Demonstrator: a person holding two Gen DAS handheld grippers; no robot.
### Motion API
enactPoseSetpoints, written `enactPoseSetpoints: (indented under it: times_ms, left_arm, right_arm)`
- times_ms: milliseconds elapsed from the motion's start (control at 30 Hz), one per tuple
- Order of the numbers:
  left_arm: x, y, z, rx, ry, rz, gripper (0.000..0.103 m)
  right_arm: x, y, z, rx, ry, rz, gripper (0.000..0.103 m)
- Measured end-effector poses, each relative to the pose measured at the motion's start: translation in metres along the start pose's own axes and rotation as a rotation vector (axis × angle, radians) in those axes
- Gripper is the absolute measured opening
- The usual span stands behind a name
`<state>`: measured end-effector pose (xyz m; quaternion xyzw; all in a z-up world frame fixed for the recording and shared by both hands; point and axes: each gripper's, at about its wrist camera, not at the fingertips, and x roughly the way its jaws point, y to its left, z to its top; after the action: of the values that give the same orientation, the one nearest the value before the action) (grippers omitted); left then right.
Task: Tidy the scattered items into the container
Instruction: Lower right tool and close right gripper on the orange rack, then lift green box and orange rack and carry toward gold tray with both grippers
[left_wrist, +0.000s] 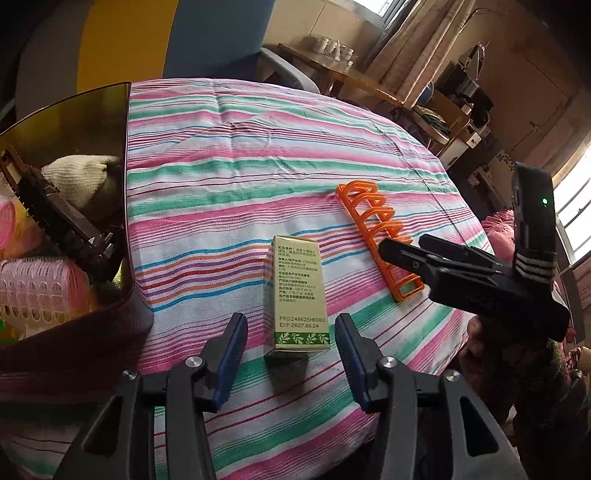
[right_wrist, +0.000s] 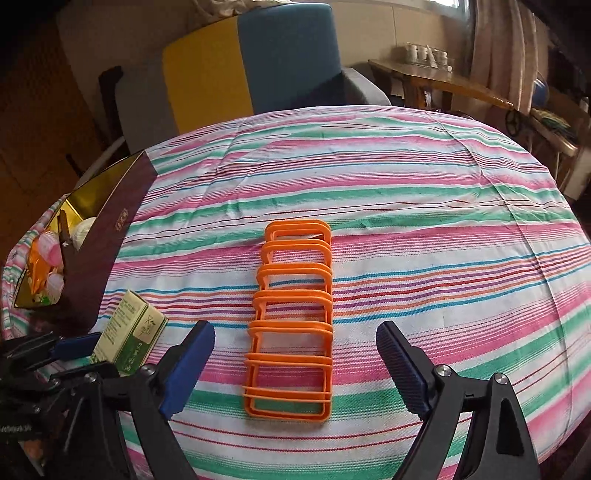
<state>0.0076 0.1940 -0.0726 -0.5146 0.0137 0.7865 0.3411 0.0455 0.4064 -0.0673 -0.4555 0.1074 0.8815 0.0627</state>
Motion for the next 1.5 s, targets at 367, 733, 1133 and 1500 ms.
enactPoseSetpoints:
  times_ms: [367,733,1133,1500]
  left_arm:
    - [-0.002,0.003,0.007,0.009,0.003,-0.007,0.05]
    - [0.023,-0.004,0.017,-0.035,0.055,0.063,0.039]
    - [0.018,-0.003,0.015,-0.041,0.047,0.072,0.045]
    - [0.027,-0.015,0.013,0.106,0.032,0.144,0.036]
  right_arm:
    - [0.004,0.005,-0.014,-0.025,-0.015,-0.104,0.05]
    - [-0.001,-0.008,-0.024,-0.004,-0.061,-0.008,0.051]
    - [0.004,-0.001,-0.025,0.004,-0.083,0.05,0.095]
    - [0.0,0.0,-0.029,0.006,-0.098,0.027,0.097]
